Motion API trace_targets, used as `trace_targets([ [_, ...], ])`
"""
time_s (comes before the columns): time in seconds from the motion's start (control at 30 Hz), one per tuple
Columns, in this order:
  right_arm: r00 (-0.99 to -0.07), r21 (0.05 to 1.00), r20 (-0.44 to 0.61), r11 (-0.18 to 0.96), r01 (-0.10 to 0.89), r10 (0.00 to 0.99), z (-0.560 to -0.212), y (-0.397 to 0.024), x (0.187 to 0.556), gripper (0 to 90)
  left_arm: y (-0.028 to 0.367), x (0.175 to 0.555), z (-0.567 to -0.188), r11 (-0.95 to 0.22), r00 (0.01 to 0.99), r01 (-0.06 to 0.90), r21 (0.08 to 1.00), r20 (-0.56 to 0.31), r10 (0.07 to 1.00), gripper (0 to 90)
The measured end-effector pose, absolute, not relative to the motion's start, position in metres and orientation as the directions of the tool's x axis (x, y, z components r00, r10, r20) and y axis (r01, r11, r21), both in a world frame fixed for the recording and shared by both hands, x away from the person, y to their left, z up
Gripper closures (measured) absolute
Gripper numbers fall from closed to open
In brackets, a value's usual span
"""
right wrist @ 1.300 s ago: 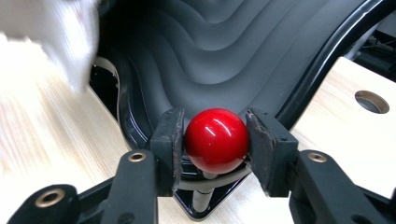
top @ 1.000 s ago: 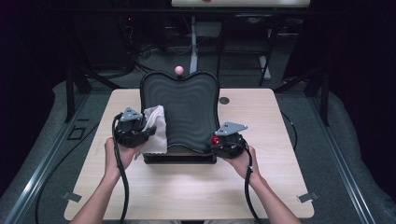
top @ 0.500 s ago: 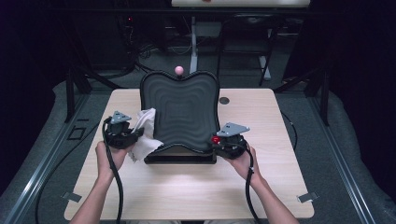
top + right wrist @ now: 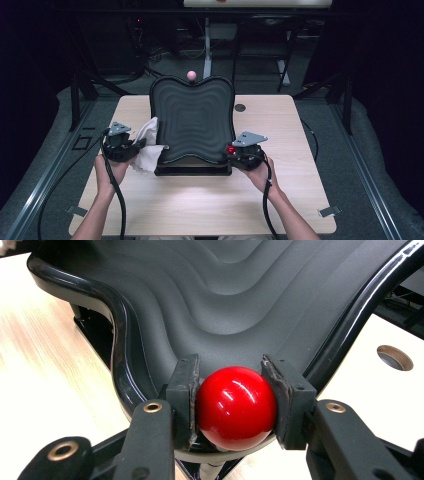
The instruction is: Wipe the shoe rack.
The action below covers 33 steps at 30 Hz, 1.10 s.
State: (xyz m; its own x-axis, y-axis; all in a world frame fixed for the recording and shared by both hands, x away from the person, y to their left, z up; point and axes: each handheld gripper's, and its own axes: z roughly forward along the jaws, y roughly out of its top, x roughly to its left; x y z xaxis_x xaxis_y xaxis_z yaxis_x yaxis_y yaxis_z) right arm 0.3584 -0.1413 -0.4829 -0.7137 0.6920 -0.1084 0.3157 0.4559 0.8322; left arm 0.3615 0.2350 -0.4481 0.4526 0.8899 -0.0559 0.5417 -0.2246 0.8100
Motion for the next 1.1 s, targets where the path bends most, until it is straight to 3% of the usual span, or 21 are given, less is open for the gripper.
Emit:
trace_targets([
  [0.47, -0.720, 0.832, -0.107, 0.458, 0.313, 0.686, -0.483, -0.142, 0.359, 59.9, 0.224, 0.367, -0.453, -0.260, 0.482, 0.566, 0.782, -0.058, 0.874, 82.5],
  [0.63, -0.721, 0.835, -0.101, 0.452, 0.313, 0.686, -0.483, -0.142, 0.360, 60.0, 0.230, 0.363, -0.451, -0.266, 0.449, 0.576, 0.773, -0.028, 0.893, 82.6],
  [0.93, -0.728, 0.832, -0.095, 0.456, 0.316, 0.679, -0.483, -0.142, 0.361, 60.0, 0.257, 0.357, -0.446, -0.129, 0.380, 0.576, 0.807, -0.124, 0.917, 82.5],
  [1.1, -0.733, 0.830, -0.099, 0.461, 0.312, 0.673, -0.482, -0.143, 0.362, 60.0, 0.245, 0.365, -0.456, -0.177, 0.402, 0.592, 0.786, -0.098, 0.911, 82.3],
])
